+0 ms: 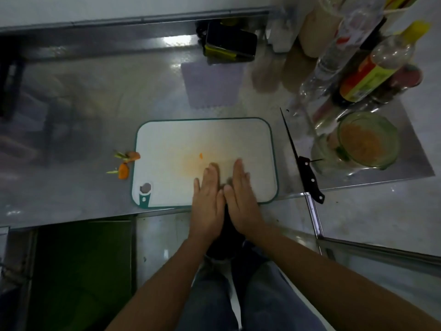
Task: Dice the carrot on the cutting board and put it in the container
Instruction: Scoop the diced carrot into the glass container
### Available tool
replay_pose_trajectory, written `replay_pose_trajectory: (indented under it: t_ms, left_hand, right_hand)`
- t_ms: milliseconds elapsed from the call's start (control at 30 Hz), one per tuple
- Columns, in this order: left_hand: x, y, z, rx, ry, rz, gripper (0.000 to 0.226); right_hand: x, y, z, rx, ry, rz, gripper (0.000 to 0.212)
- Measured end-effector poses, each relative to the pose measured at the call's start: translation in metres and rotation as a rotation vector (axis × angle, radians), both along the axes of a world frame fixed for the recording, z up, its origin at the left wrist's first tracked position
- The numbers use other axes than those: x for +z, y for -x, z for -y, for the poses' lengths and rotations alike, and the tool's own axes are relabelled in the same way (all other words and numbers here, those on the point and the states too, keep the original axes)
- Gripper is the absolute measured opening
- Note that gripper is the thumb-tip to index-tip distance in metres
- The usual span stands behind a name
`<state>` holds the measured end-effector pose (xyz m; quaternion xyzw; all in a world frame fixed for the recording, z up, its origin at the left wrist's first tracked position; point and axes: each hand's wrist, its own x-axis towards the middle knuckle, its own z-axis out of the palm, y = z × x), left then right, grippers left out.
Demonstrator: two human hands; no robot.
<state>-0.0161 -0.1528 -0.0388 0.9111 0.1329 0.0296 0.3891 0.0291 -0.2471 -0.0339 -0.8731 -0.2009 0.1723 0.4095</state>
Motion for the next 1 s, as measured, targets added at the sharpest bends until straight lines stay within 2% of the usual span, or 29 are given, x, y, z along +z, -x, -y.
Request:
replay_pose_trajectory:
  t_ms: [67, 100, 167, 267, 333, 433, 500, 567, 600, 700, 800, 900, 1000]
  left_hand:
    - [0.006, 0.002, -0.007, -0.008, 0.136, 0.091, 0.052]
    - [0.007, 0.002, -0.016, 0.022, 0.135, 0.122, 0.051]
    - [0.007, -0.001, -0.039, 0.119, 0.032, 0.112, 0.052]
    - [-0.001, -0.014, -0.063, 0.18, -0.112, -0.041, 0.064]
    - [-0.004, -0.022, -0.063, 0.15, -0.129, -0.106, 0.069]
    - [-0.002, -0.017, -0.051, -0.002, -0.093, -0.035, 0.066]
    - [0.002, -0.005, -0.043, -0.107, 0.0, 0.025, 0.061]
    - [0.007, -0.001, -0.045, -0.053, 0.113, 0.039, 0.056]
    - [0.008, -0.004, -0.049, -0.005, 0.115, 0.045, 0.056]
    - [0.007, -0.029, -0.068, 0.069, -0.036, 0.005, 0.062]
    - [0.002, -0.046, -0.073, -0.04, -0.1, -0.075, 0.067]
    - [-0.001, -0.029, -0.059, -0.194, -0.088, -0.007, 0.059]
    - [0.004, -0.001, -0.043, -0.22, 0.03, 0.055, 0.053]
  right_hand:
    - [0.008, -0.009, 0.005, 0.061, -0.161, -0.044, 0.058]
    - [0.007, -0.018, 0.009, 0.066, -0.18, -0.01, 0.057]
    - [-0.002, -0.042, 0.018, -0.004, -0.103, 0.032, 0.057]
    - [-0.014, -0.064, 0.021, -0.035, 0.144, 0.068, 0.062]
    - [-0.016, -0.057, 0.016, 0.115, 0.202, 0.154, 0.065]
    - [-0.012, -0.035, 0.018, 0.368, 0.088, 0.141, 0.063]
    - [-0.007, -0.032, 0.026, 0.36, -0.007, 0.048, 0.06]
    - [-0.005, -0.047, 0.028, 0.253, -0.057, 0.038, 0.057]
    - [-0.005, -0.058, 0.025, 0.207, -0.046, 0.077, 0.056]
    - [-0.007, -0.089, 0.008, 0.139, 0.064, 0.109, 0.055]
    - [-0.012, -0.087, 0.001, 0.24, 0.166, 0.17, 0.059]
    - [-0.012, -0.064, 0.02, 0.456, 0.082, 0.236, 0.056]
    - [-0.003, -0.055, 0.044, 0.475, -0.028, 0.173, 0.051]
